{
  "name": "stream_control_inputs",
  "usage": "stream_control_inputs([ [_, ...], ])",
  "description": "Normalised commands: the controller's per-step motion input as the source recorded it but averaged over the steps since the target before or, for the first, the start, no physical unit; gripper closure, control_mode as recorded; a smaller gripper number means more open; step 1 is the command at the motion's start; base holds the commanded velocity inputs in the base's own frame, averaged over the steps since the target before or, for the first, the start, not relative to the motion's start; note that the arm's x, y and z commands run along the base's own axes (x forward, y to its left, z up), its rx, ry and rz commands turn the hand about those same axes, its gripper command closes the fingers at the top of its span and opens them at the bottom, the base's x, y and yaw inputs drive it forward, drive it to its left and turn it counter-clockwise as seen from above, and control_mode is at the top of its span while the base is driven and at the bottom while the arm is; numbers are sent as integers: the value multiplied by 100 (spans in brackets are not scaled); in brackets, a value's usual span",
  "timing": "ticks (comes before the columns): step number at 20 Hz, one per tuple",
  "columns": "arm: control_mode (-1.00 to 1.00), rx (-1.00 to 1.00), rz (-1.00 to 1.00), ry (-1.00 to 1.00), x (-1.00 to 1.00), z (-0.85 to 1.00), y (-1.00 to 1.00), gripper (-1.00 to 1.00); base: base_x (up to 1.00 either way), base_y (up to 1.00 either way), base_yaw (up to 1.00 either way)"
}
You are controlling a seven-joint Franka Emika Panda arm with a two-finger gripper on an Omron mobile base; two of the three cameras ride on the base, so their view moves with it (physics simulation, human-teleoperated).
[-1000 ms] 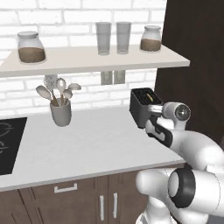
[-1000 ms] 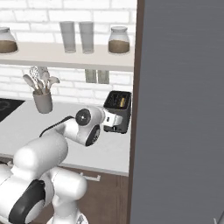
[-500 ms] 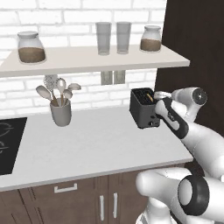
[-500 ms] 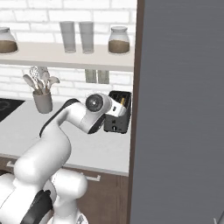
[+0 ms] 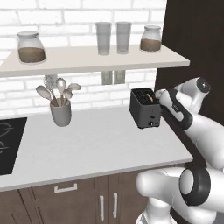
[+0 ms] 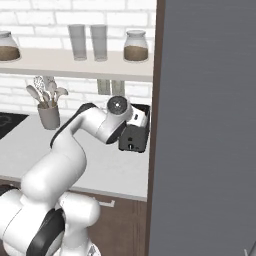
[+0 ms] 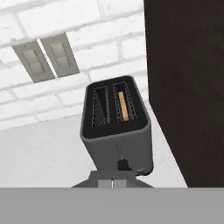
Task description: Start the toaster. Once the lever pops up, take the bread to the plate on the dining counter.
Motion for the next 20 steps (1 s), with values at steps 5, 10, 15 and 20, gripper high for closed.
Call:
stream_control_inputs([
  [5,-100,-12,0,14,16,0,16,100,0,0,0],
  [10,-100,-9,0,1,14,-1,4,100,0,0,0],
  [15,-100,-6,0,0,20,-3,0,100,0,0,0],
  [20,-100,0,0,0,32,0,0,100,0,0,0],
])
